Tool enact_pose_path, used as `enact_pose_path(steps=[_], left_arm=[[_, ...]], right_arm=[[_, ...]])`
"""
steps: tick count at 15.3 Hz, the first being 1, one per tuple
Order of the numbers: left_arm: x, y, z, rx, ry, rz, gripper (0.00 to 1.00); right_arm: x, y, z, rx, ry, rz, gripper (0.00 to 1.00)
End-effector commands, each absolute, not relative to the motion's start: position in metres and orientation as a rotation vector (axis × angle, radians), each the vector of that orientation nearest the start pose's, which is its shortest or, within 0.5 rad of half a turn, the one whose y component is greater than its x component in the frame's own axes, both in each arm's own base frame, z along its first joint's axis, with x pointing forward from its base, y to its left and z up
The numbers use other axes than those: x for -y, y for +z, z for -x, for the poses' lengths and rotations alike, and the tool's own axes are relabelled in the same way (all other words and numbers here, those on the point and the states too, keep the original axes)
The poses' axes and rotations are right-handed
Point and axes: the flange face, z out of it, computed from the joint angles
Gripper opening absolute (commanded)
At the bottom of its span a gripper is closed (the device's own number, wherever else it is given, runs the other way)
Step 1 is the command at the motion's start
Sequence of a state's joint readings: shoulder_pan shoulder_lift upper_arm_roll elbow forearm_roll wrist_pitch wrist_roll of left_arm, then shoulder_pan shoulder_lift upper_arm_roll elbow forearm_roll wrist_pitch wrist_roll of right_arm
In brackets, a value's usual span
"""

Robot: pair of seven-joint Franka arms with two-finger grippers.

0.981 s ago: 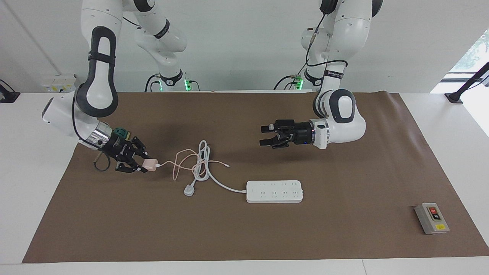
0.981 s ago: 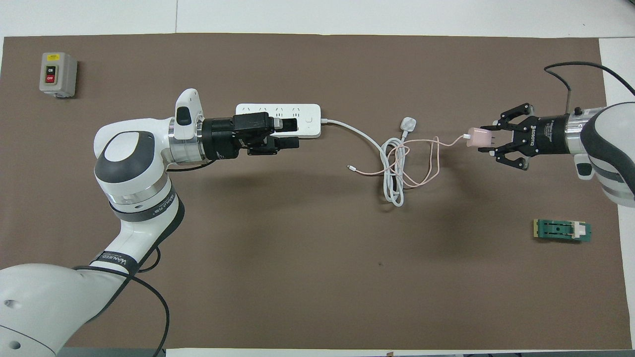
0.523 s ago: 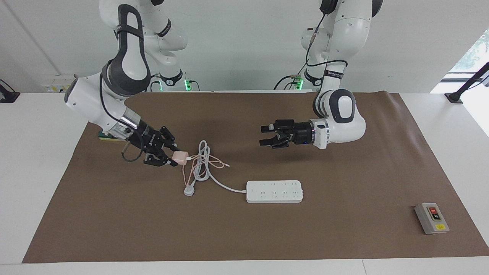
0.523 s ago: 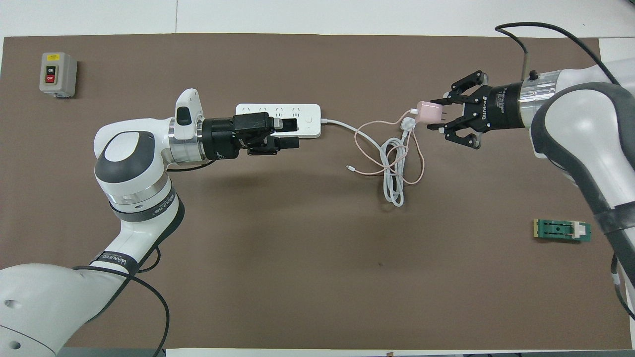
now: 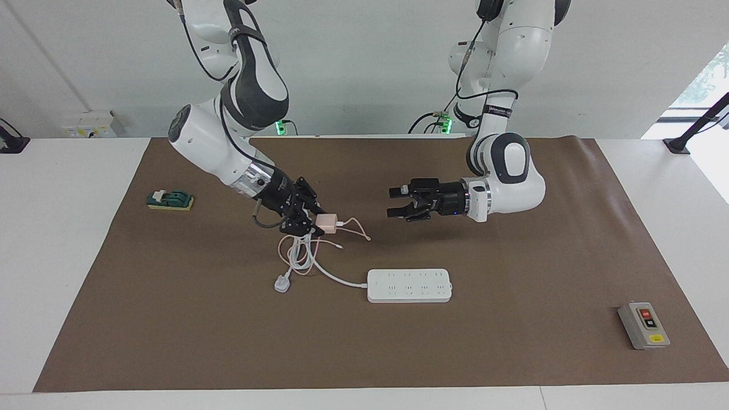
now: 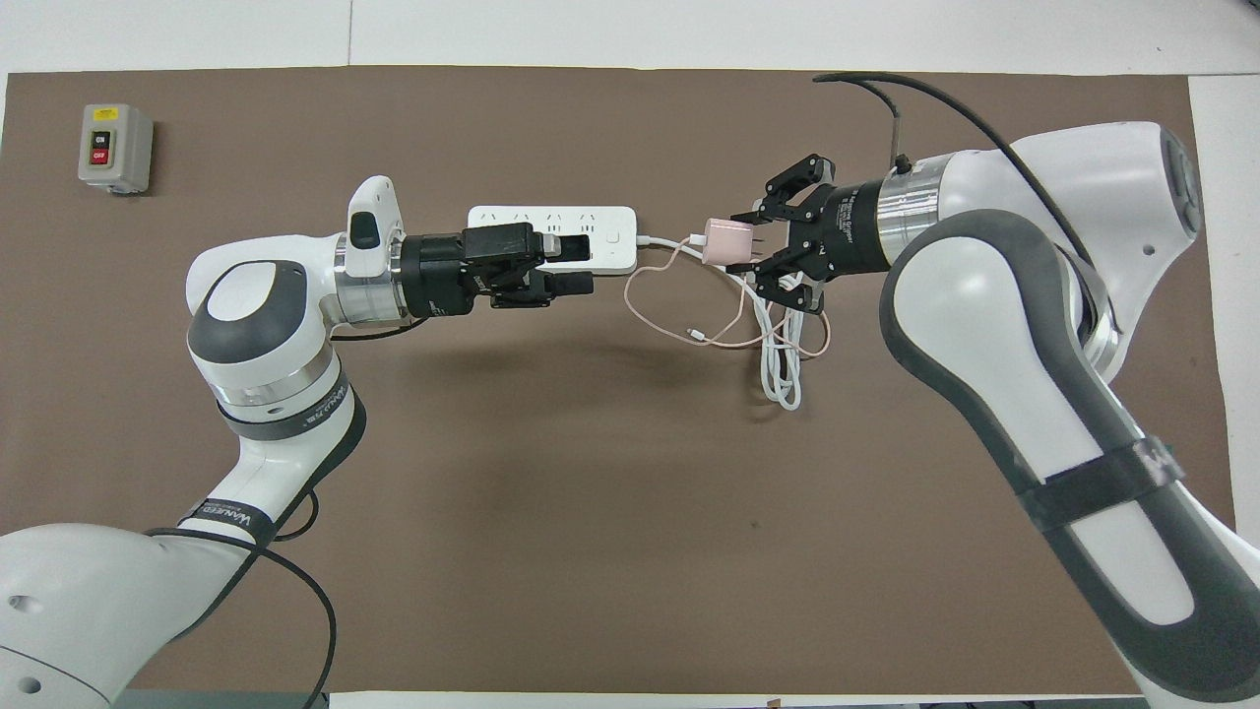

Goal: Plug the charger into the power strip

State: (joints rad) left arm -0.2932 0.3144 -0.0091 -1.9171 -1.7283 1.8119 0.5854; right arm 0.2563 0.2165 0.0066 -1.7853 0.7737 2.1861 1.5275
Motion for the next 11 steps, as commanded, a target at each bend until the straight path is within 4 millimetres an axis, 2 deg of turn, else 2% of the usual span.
enact_pose_path(steps=[1,4,11], left_arm=[[0.264,0.378,-0.575,-0.064,-0.069,-1.580,1.00],[0.264,0.378,-0.575,-0.062,-0.067,-1.580,1.00],[0.263,0.377,-0.576,-0.029,-0.030,-1.581,1.00]], right_arm=[[-0.211,0.468,-0.614,-1.890,0.568,1.659,0.13],[-0.235,0.484,-0.614,-1.880,0.560,1.649,0.13],[-0.266,0.488,-0.609,-1.880,0.540,1.625,0.13]])
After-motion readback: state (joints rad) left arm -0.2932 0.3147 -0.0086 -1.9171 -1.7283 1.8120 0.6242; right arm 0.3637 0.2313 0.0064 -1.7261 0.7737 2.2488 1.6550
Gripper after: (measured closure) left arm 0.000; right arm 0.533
